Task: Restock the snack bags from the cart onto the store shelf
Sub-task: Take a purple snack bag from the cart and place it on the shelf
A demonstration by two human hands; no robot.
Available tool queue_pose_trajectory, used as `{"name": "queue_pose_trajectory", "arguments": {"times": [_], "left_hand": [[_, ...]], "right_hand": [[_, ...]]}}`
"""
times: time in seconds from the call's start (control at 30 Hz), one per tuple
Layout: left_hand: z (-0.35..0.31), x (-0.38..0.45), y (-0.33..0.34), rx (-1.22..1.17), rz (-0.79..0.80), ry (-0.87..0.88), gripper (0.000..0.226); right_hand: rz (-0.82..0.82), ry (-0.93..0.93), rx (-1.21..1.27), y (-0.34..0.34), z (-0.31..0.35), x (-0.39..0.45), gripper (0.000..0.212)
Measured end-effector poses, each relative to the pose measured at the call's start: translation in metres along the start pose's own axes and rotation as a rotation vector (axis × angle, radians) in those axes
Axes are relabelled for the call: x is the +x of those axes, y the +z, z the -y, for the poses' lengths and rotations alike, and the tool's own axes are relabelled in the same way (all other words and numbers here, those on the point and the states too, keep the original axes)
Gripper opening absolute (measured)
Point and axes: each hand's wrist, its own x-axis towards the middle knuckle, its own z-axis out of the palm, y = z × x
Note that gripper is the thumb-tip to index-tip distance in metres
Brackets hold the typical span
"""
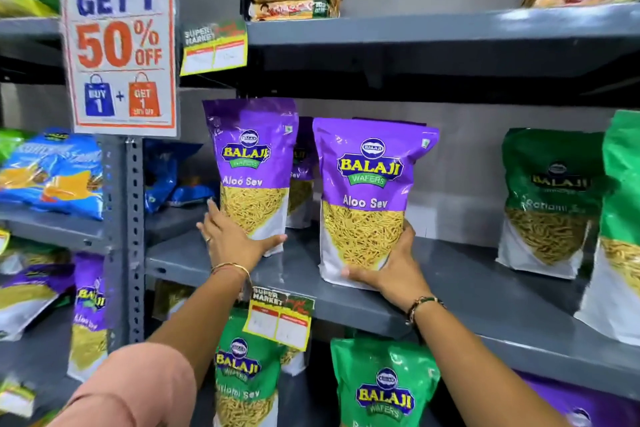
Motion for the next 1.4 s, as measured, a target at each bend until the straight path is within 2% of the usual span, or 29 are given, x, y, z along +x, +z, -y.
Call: {"name": "queue_pose_trajectory", "arguments": {"times": [0.1,0.23,0.7,0.93,1.03,1.13,1.2,1.4], "left_hand": [[0.007,0.014,0.005,0.006,0.097,0.006,0.149],[0.017,0.019,0.008,0.059,0.032,0.045,0.132],[0.017,0.017,0.006,0.078,0.018,0.084,0.121],[0.017,0.016,0.006,0.073,0.009,0.088,0.125],[0.012,0.013,0.005,0.074,-0.052,0.197,0.127],[0.006,0.001,0.000,0.074,-0.135,0.278,0.116],[-0.002,-0.013,-0.003,0.052,-0.147,0.305,0.106],[-0.082,-0.087,0.017,-0.017,-0.055,0.516,0.090]], "right_hand": [[-0.001,0.027,-0.045,0.000,-0.005,0.004,0.108],[-0.001,0.062,-0.074,0.004,-0.005,0.008,0.099],[-0.055,0.104,-0.084,0.019,-0.010,0.027,0.093],[-0.056,0.109,-0.075,0.020,-0.014,0.027,0.096],[-0.049,0.112,-0.061,0.019,-0.012,0.027,0.104],[-0.069,0.117,0.003,0.013,-0.009,0.021,0.120],[-0.079,0.119,0.020,0.006,-0.007,0.012,0.123],[-0.168,-0.052,-0.148,-0.075,-0.005,-0.022,0.096]]}}
